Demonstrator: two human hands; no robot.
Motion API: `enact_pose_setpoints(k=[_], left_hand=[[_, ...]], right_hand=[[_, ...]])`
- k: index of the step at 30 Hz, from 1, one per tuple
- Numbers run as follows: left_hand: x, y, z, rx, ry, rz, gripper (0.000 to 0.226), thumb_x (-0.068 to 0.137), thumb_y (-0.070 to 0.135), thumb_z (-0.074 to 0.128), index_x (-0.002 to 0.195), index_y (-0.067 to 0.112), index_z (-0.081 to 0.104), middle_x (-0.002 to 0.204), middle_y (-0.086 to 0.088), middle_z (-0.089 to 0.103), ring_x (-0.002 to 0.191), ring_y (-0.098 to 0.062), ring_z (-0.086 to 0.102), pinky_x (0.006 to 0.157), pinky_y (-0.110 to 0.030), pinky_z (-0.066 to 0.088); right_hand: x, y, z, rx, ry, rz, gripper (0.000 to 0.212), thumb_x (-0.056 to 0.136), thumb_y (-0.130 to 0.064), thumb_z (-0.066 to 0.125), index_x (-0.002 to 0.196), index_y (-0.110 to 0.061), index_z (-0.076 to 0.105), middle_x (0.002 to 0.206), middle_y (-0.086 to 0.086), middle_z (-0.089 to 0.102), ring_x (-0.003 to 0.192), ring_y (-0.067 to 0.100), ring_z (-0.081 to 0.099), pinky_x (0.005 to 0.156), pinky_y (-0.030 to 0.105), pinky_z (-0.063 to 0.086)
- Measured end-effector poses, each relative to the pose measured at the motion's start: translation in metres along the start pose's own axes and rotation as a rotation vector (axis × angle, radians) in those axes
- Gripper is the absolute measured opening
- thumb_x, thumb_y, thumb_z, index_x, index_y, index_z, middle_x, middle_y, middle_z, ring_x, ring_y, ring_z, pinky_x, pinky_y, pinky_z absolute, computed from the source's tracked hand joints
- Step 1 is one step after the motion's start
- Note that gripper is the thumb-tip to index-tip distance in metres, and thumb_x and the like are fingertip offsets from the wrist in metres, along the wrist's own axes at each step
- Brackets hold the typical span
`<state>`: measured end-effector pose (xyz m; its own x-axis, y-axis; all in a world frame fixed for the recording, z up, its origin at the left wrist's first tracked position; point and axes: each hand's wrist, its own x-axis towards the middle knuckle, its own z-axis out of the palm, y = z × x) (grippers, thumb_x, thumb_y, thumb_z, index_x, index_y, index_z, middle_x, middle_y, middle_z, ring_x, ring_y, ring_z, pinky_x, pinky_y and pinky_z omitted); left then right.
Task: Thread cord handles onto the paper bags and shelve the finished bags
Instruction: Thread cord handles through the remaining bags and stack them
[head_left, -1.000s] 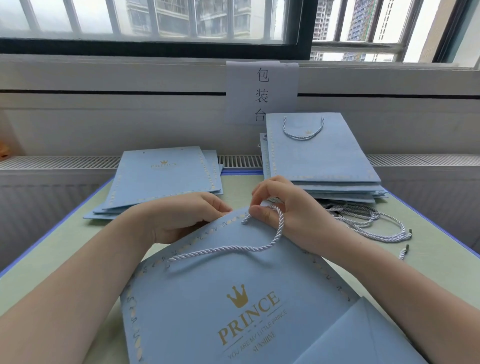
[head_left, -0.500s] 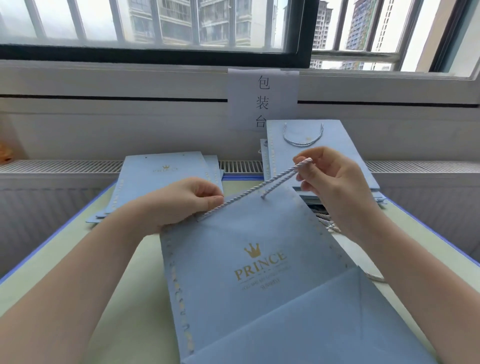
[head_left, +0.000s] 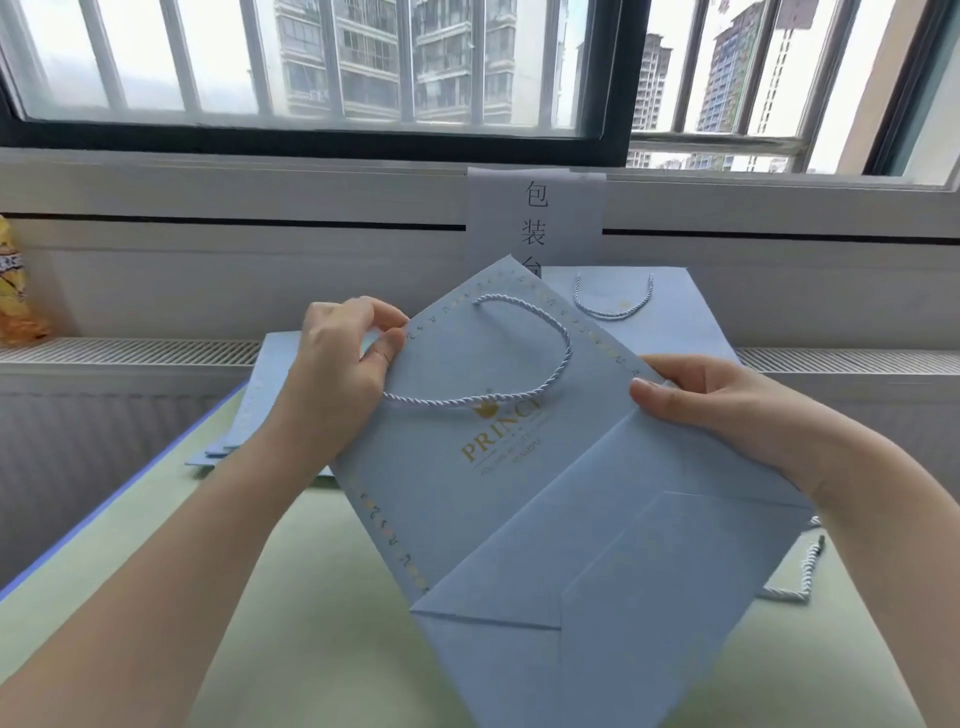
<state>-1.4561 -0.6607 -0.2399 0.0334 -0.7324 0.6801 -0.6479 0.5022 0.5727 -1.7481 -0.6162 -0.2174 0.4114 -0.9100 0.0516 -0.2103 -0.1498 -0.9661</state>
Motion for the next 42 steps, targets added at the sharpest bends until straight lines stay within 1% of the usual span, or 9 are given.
enact_pose_setpoints(k=[4, 8, 16, 20, 23, 28, 34, 38, 42], left_hand=[[-0.004, 0.001, 0.014, 0.162, -0.046, 0.368, 0.036, 0.093, 0.039, 0.042, 0.104, 0.018, 0.069, 0.115, 0.011, 0.059, 0.115, -0.016, 0.041, 0.098, -0.027, 0.029], [-0.012, 0.017, 0.028, -0.053, -0.248, 0.365, 0.065, 0.090, 0.067, 0.027, 0.108, 0.021, 0.070, 0.121, 0.016, 0.055, 0.120, -0.005, 0.043, 0.103, -0.015, 0.028], [-0.035, 0.035, 0.043, 0.443, -0.153, 0.658, 0.082, 0.072, 0.075, 0.041, 0.138, 0.026, 0.042, 0.150, -0.004, 0.037, 0.139, -0.028, 0.024, 0.108, -0.062, 0.018], [-0.052, 0.033, 0.063, 0.617, -0.121, 0.563, 0.109, 0.053, 0.042, 0.086, 0.142, 0.012, 0.031, 0.143, -0.015, 0.042, 0.129, -0.034, 0.038, 0.095, -0.057, 0.043], [-0.048, 0.031, 0.059, 0.631, 0.042, 0.474, 0.090, 0.057, 0.000, 0.074, 0.137, 0.009, 0.035, 0.128, -0.019, 0.051, 0.110, -0.036, 0.049, 0.071, -0.043, 0.049], [-0.036, 0.015, 0.039, 0.212, 0.200, 0.318, 0.061, 0.080, 0.002, 0.040, 0.139, 0.016, 0.041, 0.127, -0.002, 0.057, 0.105, -0.025, 0.055, 0.081, -0.032, 0.047], [-0.037, 0.023, 0.053, -0.337, 0.308, -0.019, 0.032, 0.095, 0.004, 0.051, 0.127, 0.002, 0.047, 0.120, 0.000, 0.055, 0.100, 0.010, 0.049, 0.090, 0.002, 0.031], [-0.043, 0.037, 0.057, -0.781, 0.168, -0.286, 0.034, 0.094, 0.015, 0.053, 0.127, 0.020, 0.050, 0.121, 0.005, 0.064, 0.109, -0.003, 0.061, 0.089, -0.022, 0.049], [-0.050, 0.050, 0.056, -1.081, -0.038, -0.563, 0.034, 0.086, 0.025, 0.057, 0.113, 0.006, 0.063, 0.103, -0.006, 0.073, 0.089, -0.016, 0.071, 0.072, -0.021, 0.055]], right_hand=[[0.009, 0.004, -0.001, 0.081, 0.230, -0.113, 0.027, 0.088, -0.028, 0.055, 0.108, -0.016, 0.067, 0.092, 0.006, 0.073, 0.074, 0.020, 0.070, 0.058, 0.026, 0.055], [0.016, 0.009, 0.004, 0.115, 0.409, -0.222, 0.019, 0.094, -0.025, 0.052, 0.101, -0.016, 0.067, 0.083, 0.003, 0.072, 0.068, 0.018, 0.068, 0.056, 0.028, 0.054], [0.020, 0.006, 0.015, 0.266, 0.751, -0.434, 0.016, 0.099, -0.021, 0.045, 0.092, -0.020, 0.060, 0.072, -0.010, 0.068, 0.063, 0.008, 0.064, 0.055, 0.022, 0.051], [0.025, 0.010, 0.034, 0.297, 0.750, -0.477, 0.015, 0.101, -0.024, 0.040, 0.095, -0.020, 0.053, 0.086, 0.000, 0.065, 0.076, 0.016, 0.062, 0.070, 0.036, 0.052], [0.025, 0.011, 0.058, 0.385, 0.429, -0.533, 0.017, 0.098, -0.033, 0.042, 0.106, -0.022, 0.052, 0.097, -0.002, 0.067, 0.087, 0.015, 0.064, 0.072, 0.037, 0.054], [0.023, 0.023, 0.082, 0.065, 0.176, -0.461, 0.028, 0.090, -0.039, 0.043, 0.110, -0.029, 0.060, 0.097, -0.011, 0.063, 0.088, 0.011, 0.063, 0.065, 0.027, 0.052], [0.032, 0.051, 0.099, -0.120, 0.160, -0.152, 0.017, 0.097, -0.027, 0.050, 0.110, -0.022, 0.059, 0.091, -0.010, 0.060, 0.079, 0.012, 0.063, 0.066, 0.033, 0.056], [0.034, 0.045, 0.099, 0.173, 0.102, 0.069, 0.039, 0.094, -0.031, 0.052, 0.125, -0.007, 0.050, 0.112, 0.009, 0.057, 0.084, 0.013, 0.062, 0.073, 0.028, 0.056], [0.033, 0.040, 0.095, 0.635, 0.093, 0.176, 0.036, 0.091, -0.034, 0.057, 0.113, -0.006, 0.057, 0.115, 0.013, 0.063, 0.086, 0.023, 0.066, 0.066, 0.031, 0.054]])
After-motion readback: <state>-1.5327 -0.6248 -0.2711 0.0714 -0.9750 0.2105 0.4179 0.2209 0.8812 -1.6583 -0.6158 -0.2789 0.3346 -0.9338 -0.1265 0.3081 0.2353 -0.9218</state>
